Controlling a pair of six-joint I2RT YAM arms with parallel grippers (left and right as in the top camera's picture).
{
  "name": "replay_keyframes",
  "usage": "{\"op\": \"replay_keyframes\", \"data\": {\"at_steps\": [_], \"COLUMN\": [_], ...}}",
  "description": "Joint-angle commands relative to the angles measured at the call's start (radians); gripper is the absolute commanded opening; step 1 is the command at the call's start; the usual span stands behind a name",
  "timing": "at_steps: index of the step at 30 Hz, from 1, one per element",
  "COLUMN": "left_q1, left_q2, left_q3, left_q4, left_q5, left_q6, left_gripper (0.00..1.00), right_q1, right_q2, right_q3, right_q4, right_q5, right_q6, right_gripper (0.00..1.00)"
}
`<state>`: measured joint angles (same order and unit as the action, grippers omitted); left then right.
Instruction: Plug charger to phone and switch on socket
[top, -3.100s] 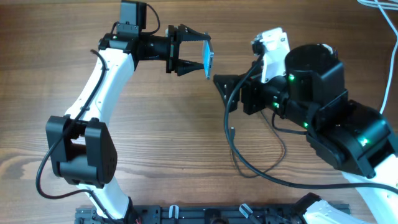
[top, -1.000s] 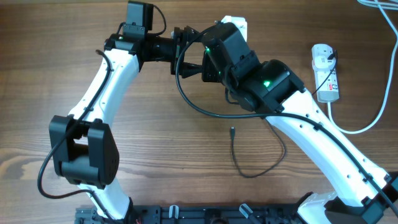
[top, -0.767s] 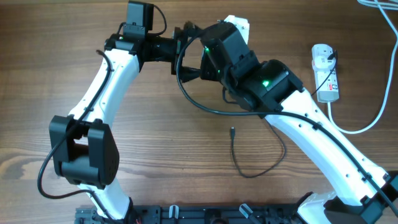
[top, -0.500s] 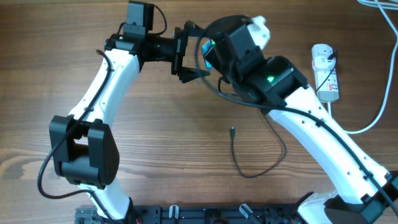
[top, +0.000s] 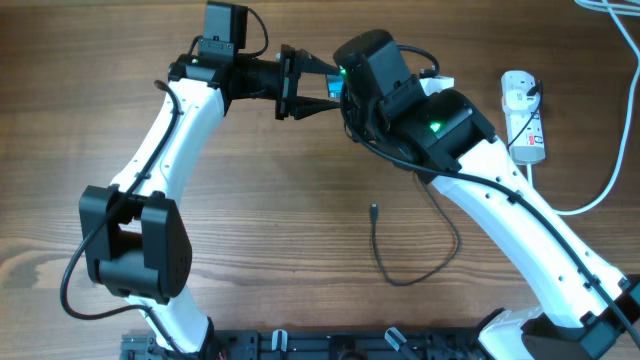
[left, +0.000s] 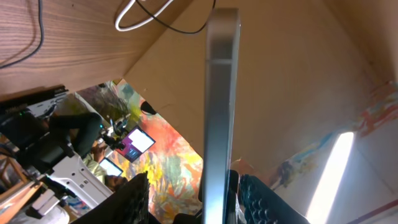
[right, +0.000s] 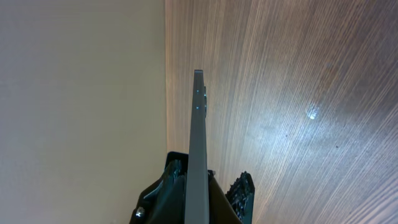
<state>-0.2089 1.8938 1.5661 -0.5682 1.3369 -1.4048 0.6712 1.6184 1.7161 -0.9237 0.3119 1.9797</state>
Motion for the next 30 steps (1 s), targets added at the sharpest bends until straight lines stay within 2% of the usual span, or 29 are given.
{"op": "replay_keyframes", "data": {"at_steps": [1, 3, 5, 7, 9, 18, 24, 27, 28, 30], "left_q1": [-0.003, -0.003, -0.003, -0.003, -0.003, -0.003, -0.003, -0.003, -0.003, -0.003], "left_q2": [-0.035, -0.035, -0.035, -0.035, -0.035, -0.035, -0.035, -0.035, -0.035, -0.035], "left_q3": [0.005, 0.005, 0.005, 0.005, 0.005, 0.005, 0.005, 0.005, 0.005, 0.005], "left_q4": [0.001, 0.001, 0.001, 0.001, 0.001, 0.001, 0.0, 0.0, 0.0, 0.0], "left_q5": [0.019, 0.02, 0.029, 0.05, 0.05, 0.05, 0.05, 0.05, 0.05, 0.05], "left_q6": [-0.044, -0.044, -0.043, -0.043, -0.044, -0.043, -0.043, -0.044, -0.044, -0.044], "left_gripper": [0.45, 0.44, 0.48, 0.48, 0.42, 0.31, 0.21, 0.1, 0.07, 0.04], "right_q1": [0.001, 0.001, 0.001, 0.001, 0.001, 0.001, 0.001, 0.001, 0.001, 0.001], "right_q2": [-0.024, -0.023, -0.023, -0.023, -0.023, -0.023, -0.023, -0.023, -0.023, -0.023], "right_q3": [0.025, 0.025, 0.025, 0.025, 0.025, 0.025, 0.025, 0.025, 0.025, 0.025], "right_q4": [0.002, -0.001, -0.001, -0.001, -0.001, -0.002, -0.006, -0.012, -0.011, -0.011], "right_q5": [0.024, 0.014, -0.022, -0.029, -0.04, -0.077, -0.077, -0.077, -0.077, -0.077], "right_q6": [0.039, 0.039, 0.04, 0.04, 0.039, 0.038, 0.035, 0.028, 0.015, 0.008], "right_gripper": [0.04, 0.04, 0.04, 0.04, 0.04, 0.04, 0.04, 0.04, 0.07, 0.18]}}
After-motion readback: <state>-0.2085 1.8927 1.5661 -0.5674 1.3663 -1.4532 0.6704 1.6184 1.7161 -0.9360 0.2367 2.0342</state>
